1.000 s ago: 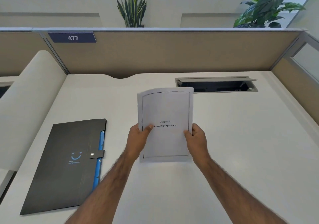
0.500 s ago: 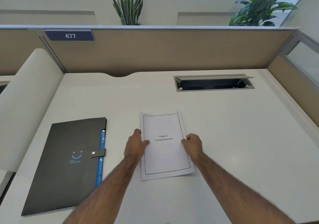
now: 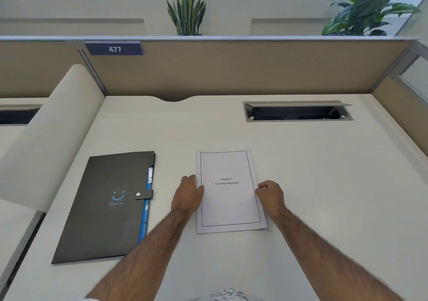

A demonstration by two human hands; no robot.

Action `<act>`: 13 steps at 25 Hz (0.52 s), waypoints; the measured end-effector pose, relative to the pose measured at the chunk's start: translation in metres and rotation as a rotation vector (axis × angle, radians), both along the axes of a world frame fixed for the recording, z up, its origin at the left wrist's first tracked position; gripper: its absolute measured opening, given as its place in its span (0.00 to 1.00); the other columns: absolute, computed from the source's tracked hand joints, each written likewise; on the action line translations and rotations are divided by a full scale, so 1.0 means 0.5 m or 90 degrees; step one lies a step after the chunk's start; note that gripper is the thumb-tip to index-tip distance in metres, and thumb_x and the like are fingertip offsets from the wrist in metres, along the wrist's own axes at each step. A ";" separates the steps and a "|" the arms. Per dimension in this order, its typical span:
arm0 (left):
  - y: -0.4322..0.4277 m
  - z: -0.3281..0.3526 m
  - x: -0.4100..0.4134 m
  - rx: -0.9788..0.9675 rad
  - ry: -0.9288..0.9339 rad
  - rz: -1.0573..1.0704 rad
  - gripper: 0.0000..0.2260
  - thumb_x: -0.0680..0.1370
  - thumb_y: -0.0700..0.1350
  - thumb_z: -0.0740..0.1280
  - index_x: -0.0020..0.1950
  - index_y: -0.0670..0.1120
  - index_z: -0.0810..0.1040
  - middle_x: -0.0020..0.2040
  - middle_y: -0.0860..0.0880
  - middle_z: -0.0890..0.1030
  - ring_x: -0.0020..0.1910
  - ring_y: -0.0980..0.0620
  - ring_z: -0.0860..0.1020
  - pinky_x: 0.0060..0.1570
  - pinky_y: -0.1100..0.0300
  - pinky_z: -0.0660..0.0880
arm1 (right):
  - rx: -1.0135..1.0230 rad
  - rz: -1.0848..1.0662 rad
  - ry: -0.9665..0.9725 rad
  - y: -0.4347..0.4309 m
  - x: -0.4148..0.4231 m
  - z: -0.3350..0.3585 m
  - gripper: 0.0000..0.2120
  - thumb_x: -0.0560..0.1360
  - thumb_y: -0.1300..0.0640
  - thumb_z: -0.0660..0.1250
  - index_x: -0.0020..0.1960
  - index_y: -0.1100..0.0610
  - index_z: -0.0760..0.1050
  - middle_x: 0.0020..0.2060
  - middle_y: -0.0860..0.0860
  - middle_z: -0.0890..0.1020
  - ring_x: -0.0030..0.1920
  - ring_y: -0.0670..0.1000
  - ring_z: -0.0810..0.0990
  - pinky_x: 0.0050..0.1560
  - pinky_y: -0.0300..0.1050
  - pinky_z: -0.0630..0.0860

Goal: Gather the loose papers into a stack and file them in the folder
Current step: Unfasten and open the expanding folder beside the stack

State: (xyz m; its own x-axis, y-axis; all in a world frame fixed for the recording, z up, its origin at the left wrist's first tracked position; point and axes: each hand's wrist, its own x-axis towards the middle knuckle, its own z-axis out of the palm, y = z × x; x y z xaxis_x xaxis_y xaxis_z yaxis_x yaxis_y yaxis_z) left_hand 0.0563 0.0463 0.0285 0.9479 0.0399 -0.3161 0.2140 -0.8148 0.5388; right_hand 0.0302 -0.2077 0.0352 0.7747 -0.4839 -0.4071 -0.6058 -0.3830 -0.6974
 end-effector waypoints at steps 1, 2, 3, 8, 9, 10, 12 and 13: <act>0.003 0.001 -0.002 -0.012 0.008 -0.003 0.21 0.83 0.52 0.63 0.72 0.44 0.71 0.63 0.44 0.75 0.58 0.44 0.78 0.56 0.53 0.74 | -0.005 0.004 -0.002 -0.005 -0.004 -0.001 0.08 0.72 0.65 0.65 0.48 0.60 0.81 0.45 0.55 0.85 0.42 0.54 0.81 0.39 0.42 0.73; 0.007 0.005 -0.007 -0.034 0.015 -0.008 0.21 0.83 0.54 0.63 0.73 0.45 0.72 0.62 0.45 0.75 0.57 0.47 0.78 0.55 0.56 0.74 | -0.015 0.013 -0.002 -0.010 -0.009 -0.002 0.08 0.73 0.65 0.64 0.48 0.60 0.81 0.45 0.54 0.85 0.43 0.55 0.81 0.41 0.43 0.74; 0.016 0.010 -0.014 -0.064 0.017 -0.017 0.22 0.82 0.55 0.64 0.72 0.46 0.73 0.61 0.46 0.77 0.55 0.49 0.77 0.55 0.57 0.72 | -0.032 0.019 -0.006 -0.014 -0.012 -0.001 0.08 0.73 0.65 0.63 0.47 0.59 0.80 0.44 0.53 0.85 0.44 0.56 0.81 0.42 0.43 0.74; 0.116 0.032 -0.068 -0.082 -0.131 0.006 0.16 0.83 0.57 0.62 0.60 0.48 0.82 0.56 0.52 0.82 0.55 0.54 0.77 0.57 0.57 0.72 | -0.154 0.094 -0.066 0.010 -0.040 0.016 0.07 0.74 0.64 0.61 0.41 0.57 0.77 0.40 0.53 0.82 0.40 0.57 0.80 0.38 0.46 0.74; 0.144 0.035 -0.074 -0.058 -0.183 0.017 0.17 0.83 0.57 0.61 0.53 0.47 0.83 0.51 0.52 0.82 0.51 0.54 0.76 0.54 0.56 0.72 | -0.165 0.121 -0.082 0.023 -0.045 0.020 0.07 0.75 0.64 0.61 0.41 0.57 0.76 0.41 0.53 0.82 0.40 0.57 0.80 0.38 0.46 0.74; 0.173 0.040 -0.076 -0.045 -0.225 0.031 0.20 0.84 0.57 0.58 0.44 0.45 0.81 0.44 0.51 0.81 0.44 0.53 0.75 0.49 0.54 0.72 | -0.170 0.148 -0.095 0.040 -0.049 0.026 0.07 0.75 0.63 0.61 0.42 0.57 0.76 0.41 0.52 0.81 0.41 0.57 0.79 0.38 0.47 0.75; 0.233 0.044 -0.076 -0.039 -0.273 0.059 0.25 0.83 0.58 0.54 0.36 0.42 0.73 0.34 0.47 0.77 0.36 0.47 0.73 0.42 0.47 0.73 | -0.183 0.210 -0.114 0.081 -0.054 0.031 0.06 0.75 0.63 0.61 0.42 0.57 0.76 0.42 0.51 0.79 0.41 0.57 0.79 0.40 0.50 0.77; 0.262 0.042 -0.075 -0.035 -0.290 0.070 0.26 0.83 0.58 0.51 0.36 0.42 0.73 0.34 0.46 0.77 0.37 0.46 0.74 0.44 0.45 0.74 | -0.192 0.242 -0.121 0.105 -0.056 0.029 0.06 0.75 0.63 0.61 0.43 0.57 0.76 0.42 0.51 0.79 0.42 0.56 0.79 0.41 0.51 0.78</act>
